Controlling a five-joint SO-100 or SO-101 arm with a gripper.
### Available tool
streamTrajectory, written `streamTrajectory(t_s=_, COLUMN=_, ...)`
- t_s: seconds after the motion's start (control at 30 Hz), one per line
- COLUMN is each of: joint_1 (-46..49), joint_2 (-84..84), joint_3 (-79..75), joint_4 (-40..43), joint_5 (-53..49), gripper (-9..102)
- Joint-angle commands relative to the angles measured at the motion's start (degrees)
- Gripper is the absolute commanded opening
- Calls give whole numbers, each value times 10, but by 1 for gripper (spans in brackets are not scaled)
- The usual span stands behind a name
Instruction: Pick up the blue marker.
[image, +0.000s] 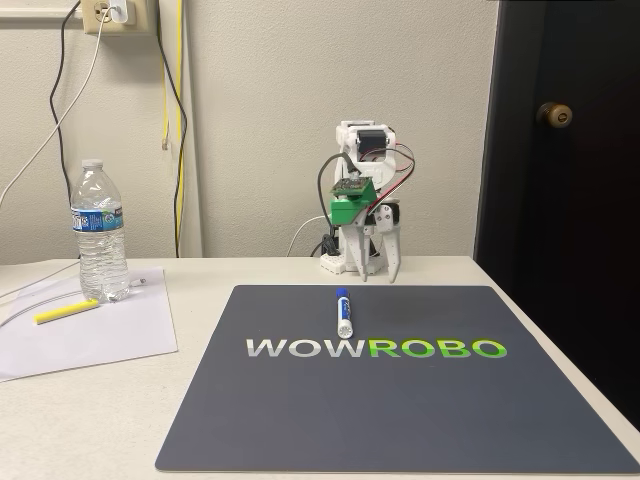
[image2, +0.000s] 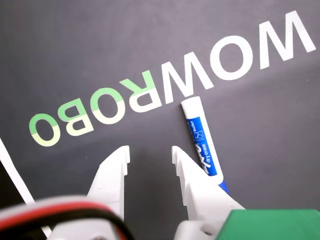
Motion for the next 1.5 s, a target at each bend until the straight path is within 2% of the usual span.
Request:
streamTrajectory(t_s=0.0, joint_1=33, joint_2=24, joint_3=-22, joint_4=4, joint_5=-31, gripper=20)
streamTrajectory(t_s=0.23, joint_1=86, joint_2=14, joint_3=-22, joint_4=-1, joint_5=-83, gripper=21)
streamTrajectory(t_s=0.47, joint_1=124, joint_2=-27, joint_3=-12, joint_4=-8, joint_5=-122, gripper=29)
streamTrajectory(t_s=0.87, joint_1=126, joint_2=-47, joint_3=94, joint_4=-76, joint_5=-148, gripper=46)
streamTrajectory(t_s=1.47, joint_1=114, joint_2=-48, joint_3=187, joint_4=-147, joint_5=-156, gripper=42)
